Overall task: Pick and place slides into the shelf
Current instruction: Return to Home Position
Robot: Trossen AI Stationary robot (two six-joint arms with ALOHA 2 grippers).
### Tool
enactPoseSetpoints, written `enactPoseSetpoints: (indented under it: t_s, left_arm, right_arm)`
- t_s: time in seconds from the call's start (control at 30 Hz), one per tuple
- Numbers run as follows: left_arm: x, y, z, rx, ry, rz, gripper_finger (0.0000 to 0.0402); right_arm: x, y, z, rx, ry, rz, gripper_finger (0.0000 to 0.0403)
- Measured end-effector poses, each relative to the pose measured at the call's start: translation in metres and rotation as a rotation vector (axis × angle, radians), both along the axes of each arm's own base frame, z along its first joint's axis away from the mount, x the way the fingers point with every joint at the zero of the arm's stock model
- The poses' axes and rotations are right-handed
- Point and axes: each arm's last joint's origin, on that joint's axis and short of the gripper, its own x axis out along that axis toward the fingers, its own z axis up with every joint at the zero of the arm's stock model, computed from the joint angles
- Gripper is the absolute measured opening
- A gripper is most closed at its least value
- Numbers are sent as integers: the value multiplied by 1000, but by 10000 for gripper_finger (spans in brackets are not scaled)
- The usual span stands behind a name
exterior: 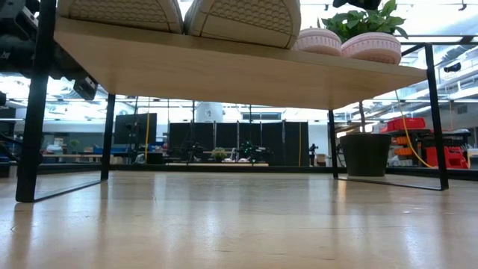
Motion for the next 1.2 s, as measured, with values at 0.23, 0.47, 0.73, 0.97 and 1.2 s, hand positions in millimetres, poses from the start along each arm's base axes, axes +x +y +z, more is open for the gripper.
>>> enactPoseSetpoints:
  t_s: [0.23, 0.47, 0.73, 0.97, 1.2]
  left_arm:
    - [0, 0, 0, -43, 1, -1, 13]
    - [0, 0, 0, -49, 2, -15, 36]
    - [0, 0, -1, -50, 2, -15, 33]
    - [0, 0, -1, -49, 2, -14, 20]
    - [0, 0, -1, -50, 3, -15, 23]
  right_arm:
    - [2, 1, -7, -17, -24, 54, 0]
    - [-17, 9, -38, 12, -146, 47, 0]
    - [-64, 18, -71, -4, -316, -1, 0]
    - [-87, 22, -119, 5, -459, -17, 0]
    - [-86, 24, -171, 36, -591, -9, 0]
